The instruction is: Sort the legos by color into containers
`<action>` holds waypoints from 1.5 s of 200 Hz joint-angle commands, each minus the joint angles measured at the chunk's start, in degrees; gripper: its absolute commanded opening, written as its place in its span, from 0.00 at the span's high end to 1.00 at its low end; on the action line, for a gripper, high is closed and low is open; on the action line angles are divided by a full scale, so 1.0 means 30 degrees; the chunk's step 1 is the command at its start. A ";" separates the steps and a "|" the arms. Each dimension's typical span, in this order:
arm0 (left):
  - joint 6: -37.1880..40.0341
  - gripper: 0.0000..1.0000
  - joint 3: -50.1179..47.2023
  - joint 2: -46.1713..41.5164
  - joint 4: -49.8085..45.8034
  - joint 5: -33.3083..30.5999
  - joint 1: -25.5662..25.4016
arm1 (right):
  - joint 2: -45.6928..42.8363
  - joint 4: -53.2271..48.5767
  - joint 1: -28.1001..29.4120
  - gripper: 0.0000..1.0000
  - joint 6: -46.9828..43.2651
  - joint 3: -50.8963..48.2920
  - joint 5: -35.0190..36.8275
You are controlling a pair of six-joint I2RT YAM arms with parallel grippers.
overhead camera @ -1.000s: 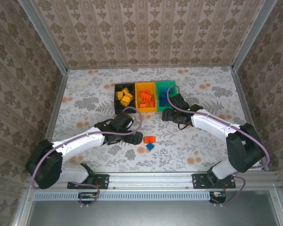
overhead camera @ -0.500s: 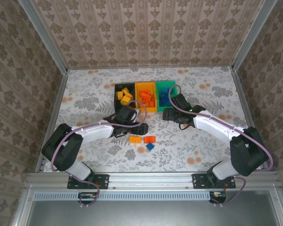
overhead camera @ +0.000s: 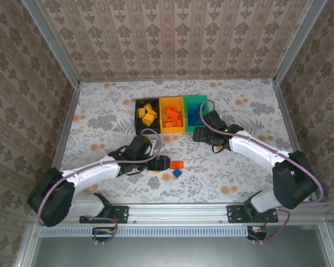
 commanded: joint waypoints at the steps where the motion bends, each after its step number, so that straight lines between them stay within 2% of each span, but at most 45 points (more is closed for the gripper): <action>1: 0.0846 0.10 0.1233 -0.0137 -0.3562 -0.1705 -0.0801 | 0.0183 0.0089 -0.0069 0.15 0.0100 -0.0247 -0.0073; 42: 0.4281 0.06 0.3965 0.2418 -0.6606 -0.6931 -0.2511 | 0.0044 0.0103 -0.0069 0.15 0.0120 -0.0461 -0.0053; 70: 0.5564 0.11 0.4831 0.4141 -0.7166 -0.8344 -0.2872 | -0.0069 0.0026 -0.0069 0.15 0.0095 -0.0537 0.0065; 117: 0.6080 0.19 0.5194 0.5735 -0.6913 -0.8460 -0.3399 | -0.0296 0.0030 -0.0137 0.15 0.0119 -0.0613 0.0170; 174: 0.6266 0.42 0.5114 0.6557 -0.5866 -0.7616 -0.3709 | -0.0318 0.0008 -0.0238 0.14 0.0119 -0.0530 0.0190; 200: 0.6251 0.56 0.5085 0.6394 -0.5911 -0.7744 -0.3714 | -0.0347 -0.0011 -0.0304 0.14 0.0097 -0.0602 0.0203; 229: 0.6105 0.65 0.5092 0.5706 -0.6306 -0.8147 -0.3688 | -0.0339 0.0006 -0.0318 0.14 0.0130 -0.0574 0.0197; 247: 0.5933 0.67 0.5182 0.4809 -0.6654 -0.8494 -0.3623 | -0.0412 0.0024 -0.0331 0.15 0.0177 -0.0534 0.0145; 278: 0.5846 0.71 0.5927 0.2747 -0.7307 -0.9662 -0.2528 | -0.0525 0.0069 -0.0326 0.14 0.0184 -0.0487 0.0098; 300: 0.6009 0.71 0.6678 0.1485 -0.6531 -1.0458 -0.0830 | -0.0498 0.0127 -0.0333 0.14 0.0250 -0.0498 0.0044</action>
